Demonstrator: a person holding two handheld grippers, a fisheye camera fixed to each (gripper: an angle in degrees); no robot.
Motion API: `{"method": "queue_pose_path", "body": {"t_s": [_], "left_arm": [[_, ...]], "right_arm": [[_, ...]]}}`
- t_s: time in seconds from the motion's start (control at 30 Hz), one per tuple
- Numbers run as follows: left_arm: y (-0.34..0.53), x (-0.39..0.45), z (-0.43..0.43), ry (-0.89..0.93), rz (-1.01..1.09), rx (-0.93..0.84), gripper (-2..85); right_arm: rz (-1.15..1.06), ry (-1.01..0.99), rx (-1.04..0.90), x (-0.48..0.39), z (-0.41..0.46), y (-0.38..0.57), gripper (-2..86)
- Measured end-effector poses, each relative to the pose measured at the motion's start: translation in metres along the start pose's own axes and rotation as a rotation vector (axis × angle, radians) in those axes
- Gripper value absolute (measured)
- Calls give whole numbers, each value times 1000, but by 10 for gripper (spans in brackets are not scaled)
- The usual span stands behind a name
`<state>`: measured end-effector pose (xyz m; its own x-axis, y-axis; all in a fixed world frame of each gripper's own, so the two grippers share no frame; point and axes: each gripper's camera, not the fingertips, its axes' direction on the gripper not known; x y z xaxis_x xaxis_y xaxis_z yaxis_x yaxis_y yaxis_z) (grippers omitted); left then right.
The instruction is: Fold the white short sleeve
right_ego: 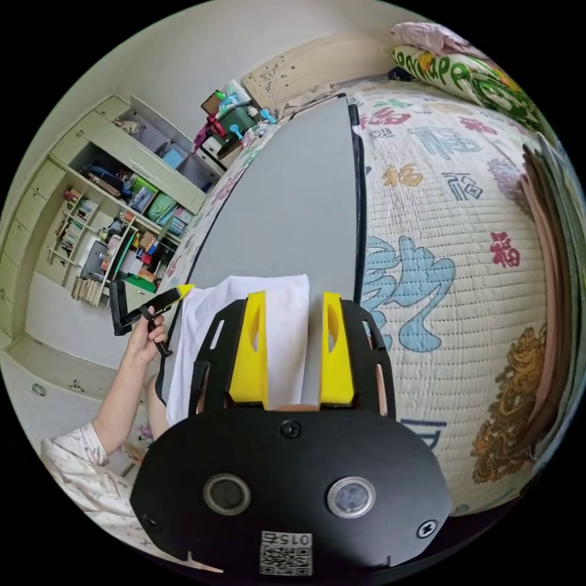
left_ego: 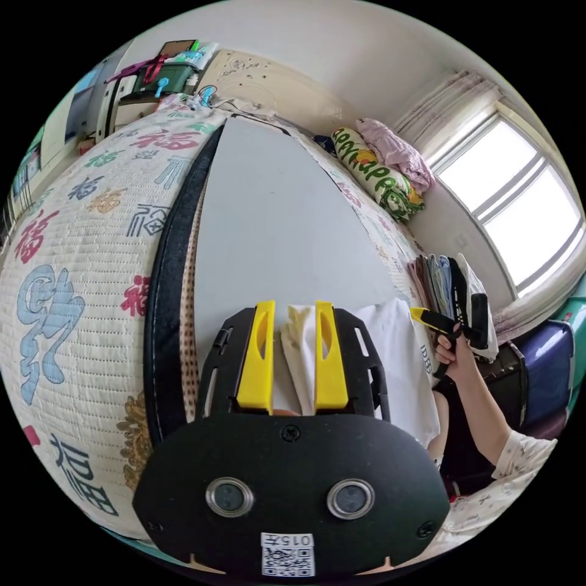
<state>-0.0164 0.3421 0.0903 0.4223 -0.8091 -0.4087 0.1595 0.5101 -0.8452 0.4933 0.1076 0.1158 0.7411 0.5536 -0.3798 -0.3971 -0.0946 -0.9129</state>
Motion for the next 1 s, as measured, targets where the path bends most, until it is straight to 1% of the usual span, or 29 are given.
{"method": "queue_pose_path", "body": {"t_s": [0.07, 0.17, 0.27, 0.43, 0.53, 0.63, 0.73, 0.8, 0.87, 1.0], "left_arm": [[11, -22, 14, 64, -9, -14, 39], [27, -45, 14, 72, -3, 16, 7], [44, -76, 7, 91, -57, 76, -3], [49, -110, 19, 83, -69, 44, -3], [46, -122, 19, 67, -56, 15, 8], [55, -144, -15, 77, -66, 75, 35], [69, -176, -42, 151, -86, 94, 63], [74, -186, -44, 186, -63, 59, 74], [76, -183, -43, 104, 4, 20, 101], [58, -174, -40, 56, 65, -11, 135]], "right_arm": [[19, -39, -11, -6, 5, -9, 88], [63, -38, -10, -13, 4, -11, 30], [26, 29, 14, -30, -4, -7, 17], [15, 41, 13, -49, 1, -2, 19], [-11, 18, 15, -63, -1, 5, 36], [-16, -11, 4, -73, -10, 16, 70], [-49, -61, -35, -87, -10, 29, 81], [-70, -51, -70, -99, -2, 35, 83], [-89, -16, -61, -116, 3, 44, 76], [-77, -11, -61, -137, 13, 52, 65]]}}
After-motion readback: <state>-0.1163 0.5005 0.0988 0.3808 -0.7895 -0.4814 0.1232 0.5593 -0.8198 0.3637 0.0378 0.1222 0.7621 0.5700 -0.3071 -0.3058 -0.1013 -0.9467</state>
